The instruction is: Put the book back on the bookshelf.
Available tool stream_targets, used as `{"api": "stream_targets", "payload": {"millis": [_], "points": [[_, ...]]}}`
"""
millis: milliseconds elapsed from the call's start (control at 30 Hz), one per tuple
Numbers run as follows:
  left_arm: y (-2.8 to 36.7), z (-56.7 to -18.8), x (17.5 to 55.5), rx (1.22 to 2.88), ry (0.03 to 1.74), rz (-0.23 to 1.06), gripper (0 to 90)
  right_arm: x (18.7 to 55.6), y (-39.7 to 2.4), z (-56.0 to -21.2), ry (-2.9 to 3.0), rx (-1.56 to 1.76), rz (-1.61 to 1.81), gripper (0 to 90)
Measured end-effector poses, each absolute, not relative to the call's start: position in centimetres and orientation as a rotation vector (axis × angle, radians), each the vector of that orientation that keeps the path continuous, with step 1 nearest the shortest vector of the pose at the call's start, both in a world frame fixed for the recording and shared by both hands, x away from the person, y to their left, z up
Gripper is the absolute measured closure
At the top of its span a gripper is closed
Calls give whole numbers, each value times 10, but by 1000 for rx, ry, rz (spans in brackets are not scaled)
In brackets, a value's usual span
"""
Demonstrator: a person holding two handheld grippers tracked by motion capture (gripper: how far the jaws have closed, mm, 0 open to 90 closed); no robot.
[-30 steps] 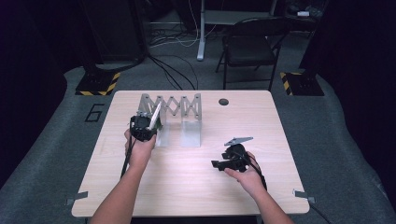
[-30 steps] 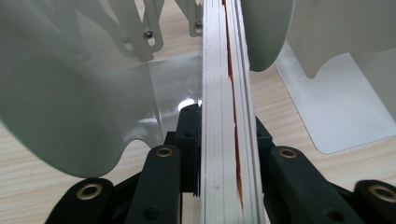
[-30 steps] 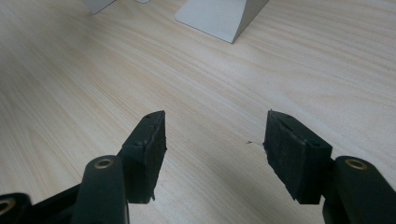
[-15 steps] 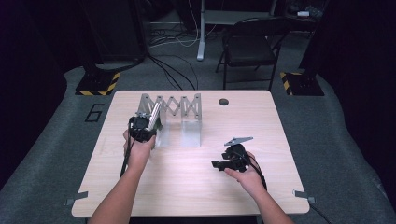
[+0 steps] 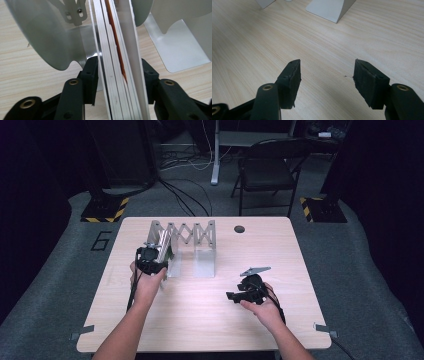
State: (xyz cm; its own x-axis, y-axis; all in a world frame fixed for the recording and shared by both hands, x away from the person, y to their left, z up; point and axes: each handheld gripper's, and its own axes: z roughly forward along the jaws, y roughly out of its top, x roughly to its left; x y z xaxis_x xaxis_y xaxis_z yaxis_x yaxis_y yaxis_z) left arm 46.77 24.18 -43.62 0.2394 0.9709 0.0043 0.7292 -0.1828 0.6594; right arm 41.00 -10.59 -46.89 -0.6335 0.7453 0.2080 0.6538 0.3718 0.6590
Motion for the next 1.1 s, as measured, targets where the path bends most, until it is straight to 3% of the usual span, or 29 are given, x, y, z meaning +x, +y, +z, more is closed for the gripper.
{"api": "stream_targets", "payload": {"millis": [633,1100], "points": [[247,-438,464,1970,1578,565,351,411,-107,-469,2491,1272,1114,387],[251,-433,462,1907,1560,511,327,410,-108,-470,2498,1296,1103,387]]}}
